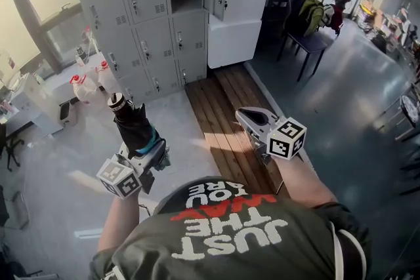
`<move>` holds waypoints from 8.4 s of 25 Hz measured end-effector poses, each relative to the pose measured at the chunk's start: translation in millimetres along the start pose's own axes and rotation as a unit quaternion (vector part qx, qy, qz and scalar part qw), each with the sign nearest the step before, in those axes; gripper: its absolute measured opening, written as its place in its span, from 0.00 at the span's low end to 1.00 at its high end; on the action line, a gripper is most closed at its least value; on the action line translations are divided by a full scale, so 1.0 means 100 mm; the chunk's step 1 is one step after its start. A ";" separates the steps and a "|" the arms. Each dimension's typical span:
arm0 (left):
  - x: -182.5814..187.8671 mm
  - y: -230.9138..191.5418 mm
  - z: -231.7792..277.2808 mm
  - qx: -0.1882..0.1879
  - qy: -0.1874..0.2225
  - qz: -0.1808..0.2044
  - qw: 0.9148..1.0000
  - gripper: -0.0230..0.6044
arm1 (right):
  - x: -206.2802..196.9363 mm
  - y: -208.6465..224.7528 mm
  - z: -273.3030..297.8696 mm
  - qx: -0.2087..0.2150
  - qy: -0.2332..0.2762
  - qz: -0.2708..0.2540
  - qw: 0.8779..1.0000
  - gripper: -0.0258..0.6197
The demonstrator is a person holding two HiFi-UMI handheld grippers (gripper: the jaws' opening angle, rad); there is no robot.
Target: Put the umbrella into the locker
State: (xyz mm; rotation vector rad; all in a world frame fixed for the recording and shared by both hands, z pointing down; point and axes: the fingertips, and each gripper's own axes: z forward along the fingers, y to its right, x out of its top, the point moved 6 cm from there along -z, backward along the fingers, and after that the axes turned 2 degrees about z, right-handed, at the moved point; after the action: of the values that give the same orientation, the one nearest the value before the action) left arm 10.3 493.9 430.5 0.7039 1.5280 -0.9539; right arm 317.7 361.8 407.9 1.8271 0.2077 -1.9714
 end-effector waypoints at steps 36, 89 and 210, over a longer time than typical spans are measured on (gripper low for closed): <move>0.94 -5.26 1.89 -0.120 -0.028 0.006 0.992 0.52 | 0.90 1.94 4.68 -0.109 0.009 0.023 0.994 0.09; 1.70 -6.17 8.39 -0.065 -0.164 -0.137 0.975 0.51 | 1.49 5.62 4.71 -0.076 0.019 0.015 0.997 0.09; 1.82 -6.63 9.39 0.113 -0.114 0.207 0.965 0.05 | 2.31 6.06 5.88 -0.120 0.018 -0.067 0.990 0.09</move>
State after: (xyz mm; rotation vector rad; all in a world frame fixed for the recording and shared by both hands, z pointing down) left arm -120.4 -659.6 351.9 0.9956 1.0247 -0.8604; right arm 28.1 -463.0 361.9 1.7322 0.5669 -1.9060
